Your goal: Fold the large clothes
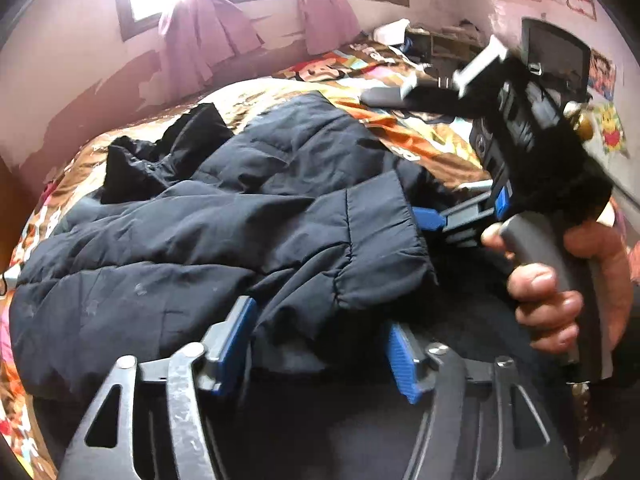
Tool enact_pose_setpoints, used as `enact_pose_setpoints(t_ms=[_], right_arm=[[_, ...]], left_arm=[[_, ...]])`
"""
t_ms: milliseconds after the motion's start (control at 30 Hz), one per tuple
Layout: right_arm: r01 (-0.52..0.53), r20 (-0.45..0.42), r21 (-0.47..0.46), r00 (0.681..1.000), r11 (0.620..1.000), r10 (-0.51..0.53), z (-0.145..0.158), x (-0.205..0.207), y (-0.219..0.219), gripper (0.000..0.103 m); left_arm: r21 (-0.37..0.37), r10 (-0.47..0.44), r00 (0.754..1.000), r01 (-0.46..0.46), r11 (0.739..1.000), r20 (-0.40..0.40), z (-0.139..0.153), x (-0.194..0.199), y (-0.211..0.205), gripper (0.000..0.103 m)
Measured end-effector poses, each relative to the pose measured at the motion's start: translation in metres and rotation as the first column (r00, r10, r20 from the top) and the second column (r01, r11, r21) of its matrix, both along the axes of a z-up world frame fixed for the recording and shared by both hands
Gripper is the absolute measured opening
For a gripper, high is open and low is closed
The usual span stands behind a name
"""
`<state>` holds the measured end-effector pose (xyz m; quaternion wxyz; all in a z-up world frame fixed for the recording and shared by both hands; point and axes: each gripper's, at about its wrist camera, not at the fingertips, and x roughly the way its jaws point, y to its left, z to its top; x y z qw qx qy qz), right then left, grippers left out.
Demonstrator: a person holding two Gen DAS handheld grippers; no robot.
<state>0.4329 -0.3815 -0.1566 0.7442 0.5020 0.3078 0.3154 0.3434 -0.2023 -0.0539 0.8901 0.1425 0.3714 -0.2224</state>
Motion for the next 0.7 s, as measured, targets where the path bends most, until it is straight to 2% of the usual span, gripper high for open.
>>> enact_pose_setpoints(t_ms=[133, 200, 267, 367, 433, 467, 533, 633, 700], right_arm=[[-0.006, -0.009, -0.017, 1.0, 1.0, 0.005, -0.005, -0.006, 0.009, 0.101], [-0.011, -0.012, -0.038, 1.0, 0.999, 0.01, -0.006, -0.007, 0.014, 0.099], [-0.01, -0.023, -0.054, 1.0, 0.998, 0.008, -0.006, -0.01, 0.016, 0.094], [-0.008, -0.037, -0.076, 0.999, 0.997, 0.006, -0.011, -0.016, 0.016, 0.078], [-0.004, -0.054, -0.108, 0.999, 0.994, -0.002, -0.014, -0.02, 0.012, 0.054], [0.0, -0.064, -0.136, 0.998, 0.991, -0.009, -0.014, -0.021, 0.011, 0.047], [0.0, -0.086, -0.206, 0.996, 0.979, -0.018, -0.016, -0.025, 0.011, 0.025], [-0.001, -0.067, -0.223, 0.998, 0.975, -0.014, -0.012, -0.031, 0.014, 0.009], [0.019, -0.021, -0.248, 0.999, 0.969, -0.025, -0.004, -0.035, 0.015, 0.005]], left_arm=[[-0.066, 0.02, 0.999, -0.017, 0.998, 0.042, 0.012, -0.017, 0.014, 0.078], [-0.063, 0.019, 0.999, -0.016, 0.998, 0.045, 0.014, -0.027, 0.02, 0.082], [-0.038, 0.027, 0.999, -0.026, 0.999, 0.032, 0.014, -0.032, 0.025, 0.082], [0.005, 0.049, 0.999, -0.049, 0.999, 0.021, 0.012, -0.04, 0.035, 0.082], [0.03, 0.087, 0.996, -0.088, 0.996, 0.028, 0.014, -0.045, 0.043, 0.082], [0.038, 0.117, 0.992, -0.119, 0.992, 0.035, 0.015, -0.047, 0.049, 0.082], [0.034, 0.174, 0.984, -0.176, 0.984, 0.042, 0.018, -0.049, 0.062, 0.082], [0.02, 0.239, 0.969, -0.241, 0.97, 0.054, 0.024, -0.048, 0.079, 0.082], [0.015, 0.28, 0.956, -0.282, 0.959, 0.086, 0.028, -0.044, 0.09, 0.082]])
